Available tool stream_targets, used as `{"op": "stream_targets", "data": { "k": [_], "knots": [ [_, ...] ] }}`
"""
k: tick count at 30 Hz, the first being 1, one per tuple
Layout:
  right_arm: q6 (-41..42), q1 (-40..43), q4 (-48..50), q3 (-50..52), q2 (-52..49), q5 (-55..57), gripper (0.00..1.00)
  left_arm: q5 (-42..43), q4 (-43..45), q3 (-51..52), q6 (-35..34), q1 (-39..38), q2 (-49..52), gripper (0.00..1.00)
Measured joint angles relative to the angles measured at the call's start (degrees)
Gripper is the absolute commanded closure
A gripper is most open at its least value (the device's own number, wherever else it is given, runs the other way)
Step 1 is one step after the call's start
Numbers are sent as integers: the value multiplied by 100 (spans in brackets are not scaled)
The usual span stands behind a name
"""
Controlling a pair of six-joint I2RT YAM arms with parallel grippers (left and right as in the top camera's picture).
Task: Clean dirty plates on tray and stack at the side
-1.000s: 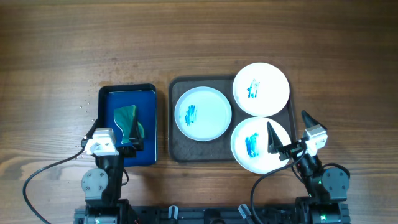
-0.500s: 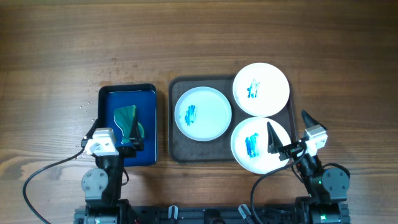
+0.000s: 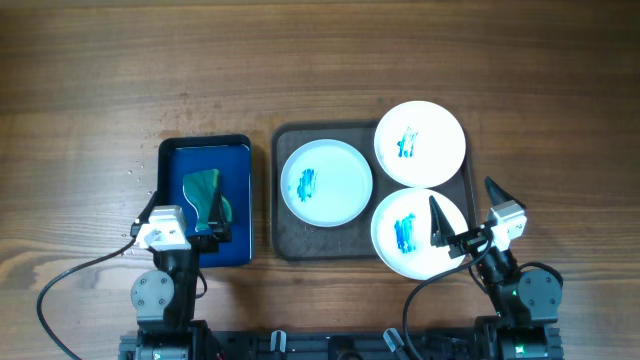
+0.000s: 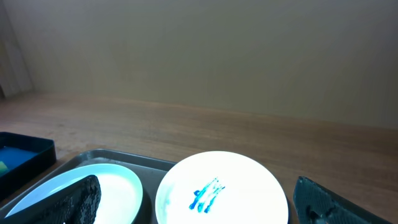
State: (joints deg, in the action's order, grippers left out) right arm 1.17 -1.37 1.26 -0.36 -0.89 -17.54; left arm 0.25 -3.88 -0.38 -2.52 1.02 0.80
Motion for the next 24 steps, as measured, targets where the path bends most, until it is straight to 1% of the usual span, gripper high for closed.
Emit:
{"op": "stream_targets", "data": {
  "k": [5, 9, 12, 14, 17, 19, 20, 22, 24],
  "knots": [
    [0, 0, -2, 0, 0, 0, 0, 26, -9, -2, -2, 0, 197, 0],
    [0, 0, 0, 0, 0, 0, 0, 44, -407, -205, -7, 0, 745, 0],
    [0, 0, 0, 0, 0, 0, 0, 70, -699, -566, -20, 0, 1346, 0],
    [0, 0, 2, 0, 0, 2, 0, 72, -920, -1110, -24, 0, 1952, 0],
    [0, 0, 0, 0, 0, 2, 0, 74, -1617, -2205, -37, -2, 2951, 0],
    [-2, 0, 2, 0, 0, -2, 0, 116, -2275, -3038, -42, -2, 3711, 0],
    [0, 0, 2, 0, -2, -2, 0, 153, -2614, -3622, -42, -2, 4297, 0],
    [0, 0, 4, 0, 0, -2, 0, 269, -3622, -4419, -85, -2, 5080, 0],
    [0, 0, -2, 0, 0, -2, 0, 402, -4312, -5224, -256, -9, 5899, 0]
  ]
}}
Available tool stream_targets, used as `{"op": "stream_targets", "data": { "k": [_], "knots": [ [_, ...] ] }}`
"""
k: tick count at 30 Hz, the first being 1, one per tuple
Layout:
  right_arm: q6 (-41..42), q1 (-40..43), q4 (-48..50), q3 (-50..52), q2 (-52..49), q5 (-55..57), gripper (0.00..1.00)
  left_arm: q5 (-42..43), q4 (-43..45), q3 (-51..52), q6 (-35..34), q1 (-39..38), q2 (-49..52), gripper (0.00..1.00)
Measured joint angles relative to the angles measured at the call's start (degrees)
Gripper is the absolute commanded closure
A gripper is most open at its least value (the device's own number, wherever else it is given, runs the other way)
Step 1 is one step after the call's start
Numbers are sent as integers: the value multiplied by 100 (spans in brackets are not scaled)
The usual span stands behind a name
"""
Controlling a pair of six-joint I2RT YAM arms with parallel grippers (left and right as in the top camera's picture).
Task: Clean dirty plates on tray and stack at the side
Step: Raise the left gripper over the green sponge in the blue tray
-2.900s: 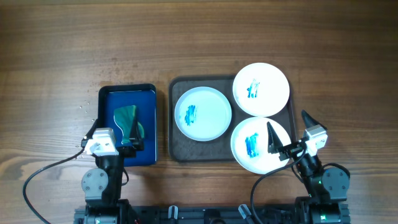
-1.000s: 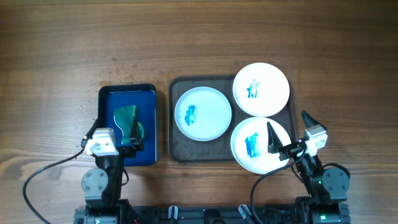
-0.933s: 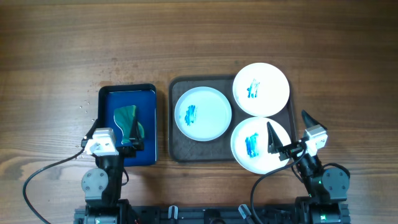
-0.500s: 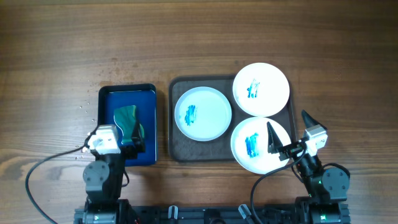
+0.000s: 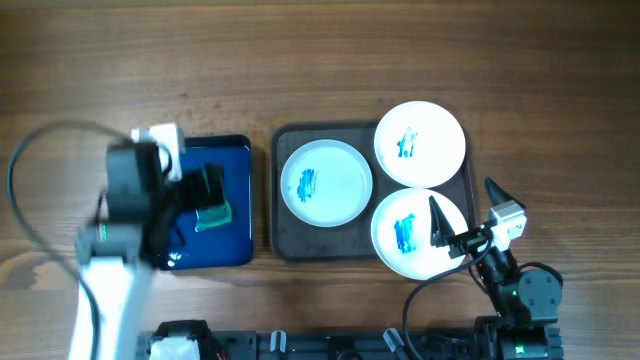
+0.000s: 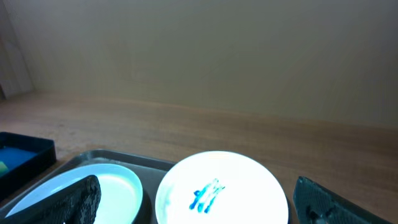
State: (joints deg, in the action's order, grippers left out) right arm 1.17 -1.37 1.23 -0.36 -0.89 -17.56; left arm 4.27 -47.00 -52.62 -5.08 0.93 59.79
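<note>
Three dirty plates with blue smears lie on the dark tray point(image 5: 283, 240): a light blue plate point(image 5: 326, 183), a far white plate point(image 5: 420, 143) and a near white plate point(image 5: 408, 235). My right gripper point(image 5: 467, 206) stands open over the near plate's right edge. In the right wrist view its fingers point(image 6: 79, 200) flank a white plate point(image 6: 221, 186), with the light blue plate point(image 6: 118, 186) at the left. My left gripper point(image 5: 205, 188), blurred, hangs over the green sponge point(image 5: 214, 213) in the blue tray point(image 5: 225, 143). The blur hides how its jaws stand.
The blue tray stands just left of the dark tray, with a narrow gap between them. Wooden table point(image 5: 320, 60) stretches beyond both trays. A black cable point(image 5: 30, 160) loops at the left of the left arm.
My left arm has risen from its low pose at the table's near edge, and its gripper is now further in over the blue tray, covering most of the sponge. The right arm and the plates are unchanged.
</note>
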Motion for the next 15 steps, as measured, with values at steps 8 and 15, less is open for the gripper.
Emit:
{"op": "stream_targets", "data": {
  "k": [8, 15],
  "knots": [
    [0, 0, 2, 0, 0, 0, 0, 437, -1641, -1283, -1298, -13, 1926, 0],
    [0, 0, 2, 0, 0, 0, 0, 468, -1416, -1285, -1488, -13, 2096, 0]
  ]
}}
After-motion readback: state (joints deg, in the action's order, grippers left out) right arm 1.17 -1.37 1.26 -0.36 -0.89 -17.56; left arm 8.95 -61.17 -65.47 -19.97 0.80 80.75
